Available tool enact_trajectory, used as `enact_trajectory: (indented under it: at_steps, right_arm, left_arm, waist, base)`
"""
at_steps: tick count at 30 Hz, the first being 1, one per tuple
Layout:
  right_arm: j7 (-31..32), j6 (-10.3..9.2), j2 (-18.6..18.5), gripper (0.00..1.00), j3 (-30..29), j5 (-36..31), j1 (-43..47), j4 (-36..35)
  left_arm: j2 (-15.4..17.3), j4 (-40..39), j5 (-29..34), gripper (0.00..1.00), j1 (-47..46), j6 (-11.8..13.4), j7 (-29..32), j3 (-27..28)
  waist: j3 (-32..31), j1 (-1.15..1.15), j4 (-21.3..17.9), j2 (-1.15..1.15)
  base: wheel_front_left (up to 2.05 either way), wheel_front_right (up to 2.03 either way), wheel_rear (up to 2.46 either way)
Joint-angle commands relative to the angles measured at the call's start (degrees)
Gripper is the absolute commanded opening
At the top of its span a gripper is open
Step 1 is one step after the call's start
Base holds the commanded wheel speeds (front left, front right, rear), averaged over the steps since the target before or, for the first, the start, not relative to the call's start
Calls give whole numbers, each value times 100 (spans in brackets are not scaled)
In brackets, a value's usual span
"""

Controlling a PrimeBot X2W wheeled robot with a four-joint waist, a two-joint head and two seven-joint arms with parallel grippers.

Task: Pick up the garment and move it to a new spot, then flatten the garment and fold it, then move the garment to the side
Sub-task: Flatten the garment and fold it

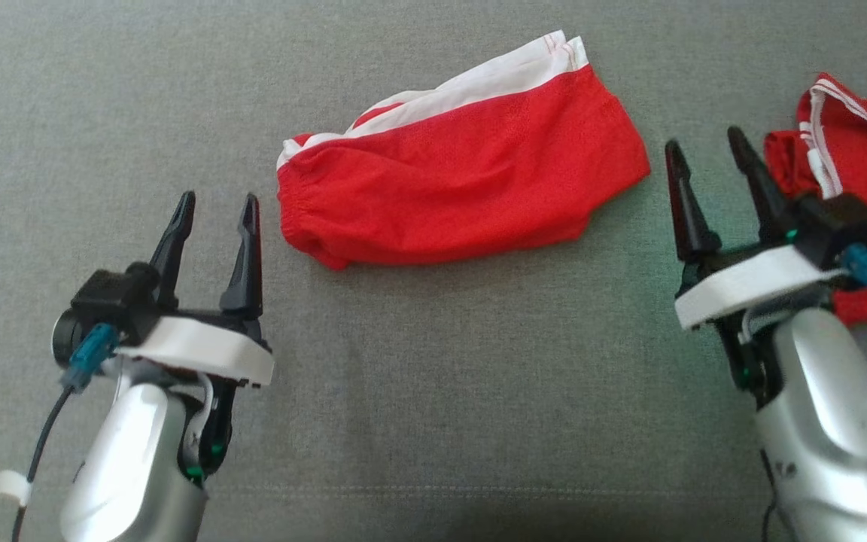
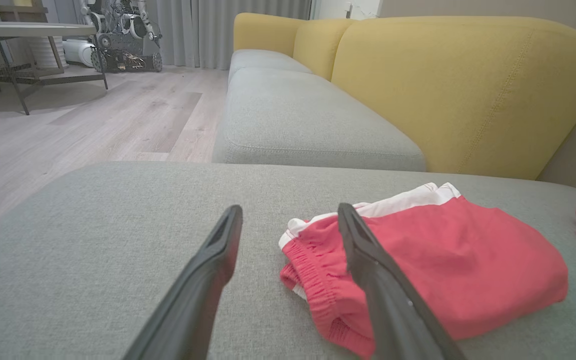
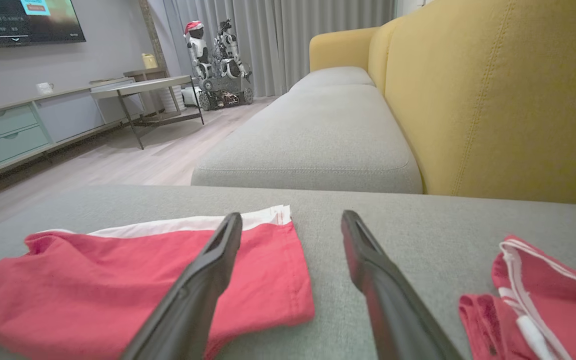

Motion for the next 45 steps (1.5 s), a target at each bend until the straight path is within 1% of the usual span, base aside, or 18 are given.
enact_trajectory:
  at_steps: [1, 7, 13, 20, 29, 32, 36, 40, 41, 45]
  right_arm:
    - [111, -5, 94, 100, 15, -91, 102, -371]
    - [461, -5, 223, 100, -142, -238, 484, -983]
    - [645, -5, 285, 100, -238, -290, 656, -1318]
    - [742, -5, 329, 100, -274, -306, 714, -1490]
    - [789, -5, 333, 100, -339, -280, 596, -1456]
    - [811, -5, 299, 100, -410, -234, 338, -1243]
    - [834, -5, 228, 100, -415, -188, -243, -655]
    - [864, -5, 192, 100, -300, -180, -856, 223]
    - [944, -5, 195, 100, -243, -182, -1096, 720]
    - [1033, -5, 249, 100, -105, -188, -1475, 1542]
  left_arm:
    - [170, -193, 29, 100, -72, 35, -33, 262]
    - [183, -167, 9, 100, 4, 34, -33, 288]
    - [185, -177, -1, 100, 0, 24, -33, 300]
    - [186, -207, 2, 100, -22, 22, -33, 314]
    - [195, -254, 32, 100, -105, 12, -34, 337]
    - [185, -293, 43, 100, -189, 0, -34, 338]
    - [122, -310, 64, 100, -384, -52, -34, 296]
    - [34, -297, 102, 100, -557, -111, -34, 267]
    - [-18, -286, 123, 100, -611, -142, -34, 260]
    - [-95, -261, 163, 100, -684, -200, -34, 286]
  waist:
    - [-23, 0, -26, 0]
    - [-51, 0, -64, 0]
    - [-64, 0, -48, 0]
    - [-29, 0, -41, 0]
    - [71, 0, -12, 0]
    - [198, 0, 23, 0]
    - [422, 0, 142, 0]
    - [597, 0, 273, 0]
    - [656, 0, 333, 0]
    - [745, 0, 409, 0]
  base:
    - [0, 0, 0]
    - [0, 0, 0]
    - [0, 0, 0]
    - [0, 0, 0]
    - [0, 0, 0]
    - [0, 0, 0]
    - [0, 0, 0]
    - [0, 0, 0]
    - [0, 0, 0]
    - [0, 0, 0]
